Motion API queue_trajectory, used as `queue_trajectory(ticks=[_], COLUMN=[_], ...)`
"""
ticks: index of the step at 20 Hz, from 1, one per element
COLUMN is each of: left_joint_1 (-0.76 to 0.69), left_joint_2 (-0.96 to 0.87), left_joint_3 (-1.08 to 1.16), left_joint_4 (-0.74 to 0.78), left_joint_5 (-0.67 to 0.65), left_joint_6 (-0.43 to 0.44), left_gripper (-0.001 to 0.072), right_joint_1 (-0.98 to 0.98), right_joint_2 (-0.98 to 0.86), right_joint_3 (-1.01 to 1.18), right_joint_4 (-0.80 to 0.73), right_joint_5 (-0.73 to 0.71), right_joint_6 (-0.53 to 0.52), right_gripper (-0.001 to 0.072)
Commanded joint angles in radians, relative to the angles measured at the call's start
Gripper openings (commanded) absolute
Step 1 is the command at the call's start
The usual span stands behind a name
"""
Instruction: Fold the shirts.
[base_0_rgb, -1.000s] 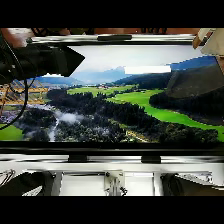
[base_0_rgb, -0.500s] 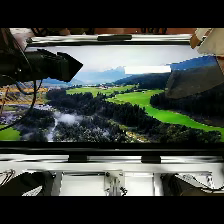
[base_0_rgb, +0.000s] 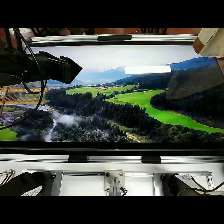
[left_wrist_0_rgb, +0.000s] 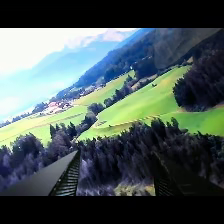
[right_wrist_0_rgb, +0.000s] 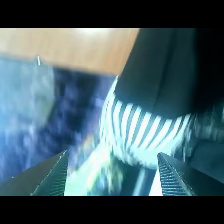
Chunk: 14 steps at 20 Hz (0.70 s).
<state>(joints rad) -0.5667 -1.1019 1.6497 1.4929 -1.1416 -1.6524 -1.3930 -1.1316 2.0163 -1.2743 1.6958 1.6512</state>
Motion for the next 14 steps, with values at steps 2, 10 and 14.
queue_trajectory(ticks=[2,10,14], left_joint_1=[0.001,0.070,0.154], left_joint_2=[-0.014,-0.080,-0.133], left_joint_3=[0.000,-0.127,-0.307], left_joint_4=[0.039,0.153,0.153], left_joint_5=[-0.042,-0.245,-0.295], left_joint_6=[0.048,0.038,-0.084], left_gripper=[0.0529,0.0529,0.0537], right_joint_1=[0.016,0.682,1.208], right_joint_2=[0.019,0.065,0.066], right_joint_3=[-0.003,-0.247,-0.568], right_joint_4=[0.120,-0.115,-0.328], right_joint_5=[0.163,0.160,0.042], right_joint_6=[-0.066,0.000,0.124], right_gripper=[0.0660,0.0606,0.0606])
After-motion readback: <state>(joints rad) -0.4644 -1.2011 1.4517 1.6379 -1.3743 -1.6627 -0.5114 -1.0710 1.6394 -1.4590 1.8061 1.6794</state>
